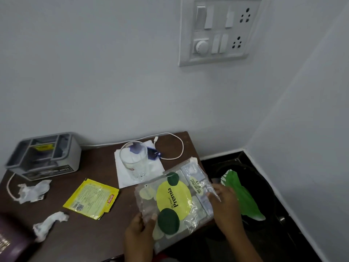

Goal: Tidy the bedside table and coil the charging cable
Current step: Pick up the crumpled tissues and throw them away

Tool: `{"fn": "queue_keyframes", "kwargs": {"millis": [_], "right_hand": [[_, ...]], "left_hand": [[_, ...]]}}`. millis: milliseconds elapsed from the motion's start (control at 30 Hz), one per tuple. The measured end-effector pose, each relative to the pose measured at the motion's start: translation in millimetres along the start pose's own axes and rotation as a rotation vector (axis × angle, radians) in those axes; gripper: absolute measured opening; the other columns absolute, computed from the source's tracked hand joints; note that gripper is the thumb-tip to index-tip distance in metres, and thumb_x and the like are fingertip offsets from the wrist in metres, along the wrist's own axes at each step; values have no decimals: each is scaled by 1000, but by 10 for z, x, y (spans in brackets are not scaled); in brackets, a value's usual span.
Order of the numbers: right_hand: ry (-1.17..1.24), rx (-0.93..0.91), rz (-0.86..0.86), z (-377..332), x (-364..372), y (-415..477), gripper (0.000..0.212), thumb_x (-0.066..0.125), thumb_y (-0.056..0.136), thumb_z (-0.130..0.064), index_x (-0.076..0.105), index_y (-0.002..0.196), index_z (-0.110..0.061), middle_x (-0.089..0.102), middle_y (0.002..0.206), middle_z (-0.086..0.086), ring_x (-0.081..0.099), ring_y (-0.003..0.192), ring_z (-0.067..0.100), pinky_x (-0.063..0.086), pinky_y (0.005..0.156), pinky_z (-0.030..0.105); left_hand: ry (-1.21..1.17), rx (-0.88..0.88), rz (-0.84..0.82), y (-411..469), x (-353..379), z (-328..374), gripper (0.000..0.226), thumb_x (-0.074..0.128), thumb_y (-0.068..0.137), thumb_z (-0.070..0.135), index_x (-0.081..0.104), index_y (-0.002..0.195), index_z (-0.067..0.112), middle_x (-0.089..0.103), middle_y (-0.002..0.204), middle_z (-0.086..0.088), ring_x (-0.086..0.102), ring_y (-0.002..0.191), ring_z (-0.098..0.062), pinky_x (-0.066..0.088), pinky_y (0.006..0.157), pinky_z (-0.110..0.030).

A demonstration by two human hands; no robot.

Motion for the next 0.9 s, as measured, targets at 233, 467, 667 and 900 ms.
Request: {"fn": "queue_keyframes", "kwargs": {"millis": [233,467,667,900], "right_hand": [[449,93,130,100,-345,-243,16,64,86,-12,65,99,-22,66,97,-3,62,90,13,46,68,24],[544,187,493,526,-870,-40,15,64,86,-11,67,96,-22,71,92,5,66,82,20,58,68,25],[577,229,740,873,-1291,259,21,58,89,-5,63,110,-8,63,88,5,57,70,8,50,54,13],[441,504,782,1781,-1138,845,26,59,89,-9,61,114,0,64,108,16,60,92,29,49,84,40]], "left_hand": [[-1,105,-79,-138,115,190,14,64,81,0,65,77,14,62,47,19,57,46,11,40,43,-2],[137,179,-208,-43,932,207,17,72,76,11,69,93,12,72,78,-10,66,72,-22,57,65,-30],[311,350,-361,-25,1923,314,29,72,77,11,59,82,37,66,76,2,63,72,-15,49,64,-21],[597,277,-497,175,2421,169,71,69,81,20,34,140,4,39,144,-14,39,130,-25,34,98,-24]]}}
Point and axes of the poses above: each hand's wrist, its own y-axis towards the middle knuckle, its own x-axis out of the palm, z = x × y, the point moved 2 cm from there along y, towards the middle knuckle
